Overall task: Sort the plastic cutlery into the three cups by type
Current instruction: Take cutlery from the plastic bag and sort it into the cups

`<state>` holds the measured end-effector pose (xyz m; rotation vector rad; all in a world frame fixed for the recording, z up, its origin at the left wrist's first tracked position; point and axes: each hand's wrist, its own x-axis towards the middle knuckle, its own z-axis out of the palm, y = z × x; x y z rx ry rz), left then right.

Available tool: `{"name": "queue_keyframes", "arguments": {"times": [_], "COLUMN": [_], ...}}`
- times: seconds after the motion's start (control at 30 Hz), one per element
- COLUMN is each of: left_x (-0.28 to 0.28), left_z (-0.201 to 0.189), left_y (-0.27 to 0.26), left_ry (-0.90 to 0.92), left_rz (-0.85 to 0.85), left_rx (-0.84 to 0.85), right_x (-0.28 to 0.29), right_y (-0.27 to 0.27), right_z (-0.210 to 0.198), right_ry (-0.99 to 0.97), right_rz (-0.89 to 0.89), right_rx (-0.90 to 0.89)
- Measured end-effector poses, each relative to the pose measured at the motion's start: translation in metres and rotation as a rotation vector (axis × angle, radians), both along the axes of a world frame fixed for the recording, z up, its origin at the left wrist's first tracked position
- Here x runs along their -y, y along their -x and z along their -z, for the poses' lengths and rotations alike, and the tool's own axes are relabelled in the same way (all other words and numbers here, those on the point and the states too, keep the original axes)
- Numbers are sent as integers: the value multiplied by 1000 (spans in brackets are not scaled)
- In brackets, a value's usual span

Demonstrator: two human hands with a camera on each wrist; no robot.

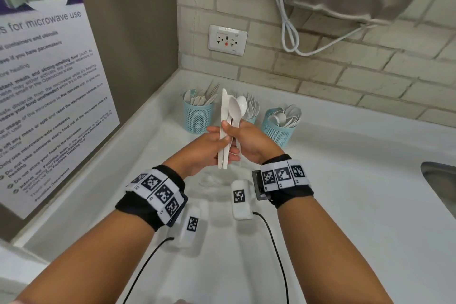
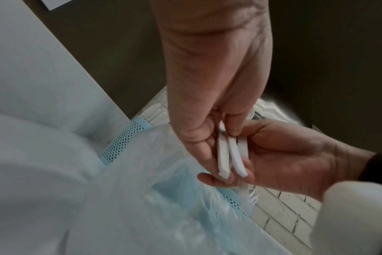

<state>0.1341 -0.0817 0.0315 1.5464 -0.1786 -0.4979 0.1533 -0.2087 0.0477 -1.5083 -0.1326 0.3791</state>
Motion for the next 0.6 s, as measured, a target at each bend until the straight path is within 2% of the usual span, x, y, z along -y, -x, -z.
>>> {"name": "queue_keyframes", "arguments": {"times": [0.17,0.33,0.6], "left_x": [5,9,7], "left_z": [0,2,3], "left_y": [1,0,8], "left_ry": [19,-2,88], "left_rz": [-49,-44,-9], "left_rx": [9,54,18], "right_x": [-3,-5,-3], "right_y": [1,5,-1], "right_z": [-3,-8,1], "right_ry": [12,-41,48], "right_rz": [15,-5,-65], "right_rx": [17,-47,-63]}}
